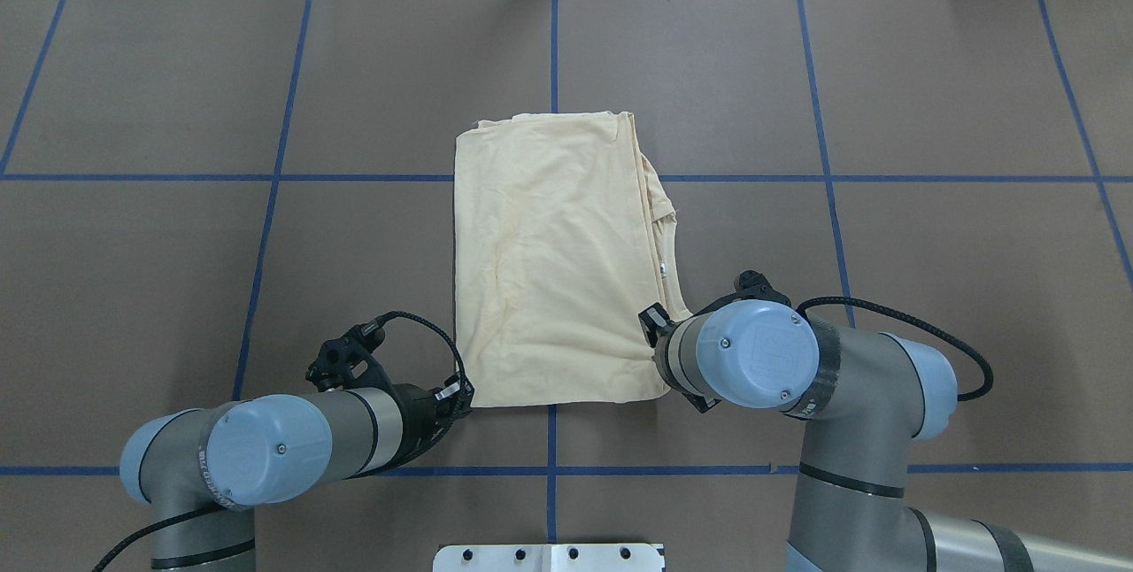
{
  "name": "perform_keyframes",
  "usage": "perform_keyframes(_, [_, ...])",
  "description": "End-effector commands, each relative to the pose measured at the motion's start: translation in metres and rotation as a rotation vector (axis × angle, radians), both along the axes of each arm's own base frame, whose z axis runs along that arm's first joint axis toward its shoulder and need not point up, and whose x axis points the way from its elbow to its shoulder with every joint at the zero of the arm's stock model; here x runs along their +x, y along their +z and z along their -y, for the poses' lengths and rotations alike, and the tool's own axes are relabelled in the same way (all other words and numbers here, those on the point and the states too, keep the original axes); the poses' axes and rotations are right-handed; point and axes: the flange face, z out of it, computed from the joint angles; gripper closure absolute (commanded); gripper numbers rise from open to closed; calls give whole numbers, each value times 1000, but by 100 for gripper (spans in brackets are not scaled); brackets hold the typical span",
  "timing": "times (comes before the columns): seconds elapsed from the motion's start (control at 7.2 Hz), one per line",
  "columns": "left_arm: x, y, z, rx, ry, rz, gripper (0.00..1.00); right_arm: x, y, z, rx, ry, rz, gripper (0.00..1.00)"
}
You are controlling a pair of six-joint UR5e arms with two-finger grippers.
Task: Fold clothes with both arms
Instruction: 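Grasp the shirt edge nearest the robot with the left gripper beside the right gripper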
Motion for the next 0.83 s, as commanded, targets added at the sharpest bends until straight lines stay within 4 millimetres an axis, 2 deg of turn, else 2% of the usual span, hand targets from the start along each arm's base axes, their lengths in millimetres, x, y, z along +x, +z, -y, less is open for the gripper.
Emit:
perform_keyframes(0.0, [-27, -22, -3, 9, -1, -38, 100, 4, -5, -1, 4, 0, 13, 100])
perform_keyframes(0.14, [-55, -39, -13, -8, 33, -43, 100, 17, -11, -7, 9, -1, 32, 100])
perform_keyframes(0.28, [-79, -59, -21, -16, 40, -41, 100, 34, -19, -24, 10, -15, 65, 100])
perform_keyframes(0.42, [-91, -72, -24, -54, 24, -63, 100, 55, -26, -45, 0, -48, 100, 100])
perform_keyframes(0.56, [-110, -90, -30, -59, 34, -97, 100, 87, -33, -62, -49, -83, 147, 100])
perform_keyframes(0.69, [-123, -106, -34, -69, 67, -110, 100, 109, -47, -62, -44, -73, 185, 100])
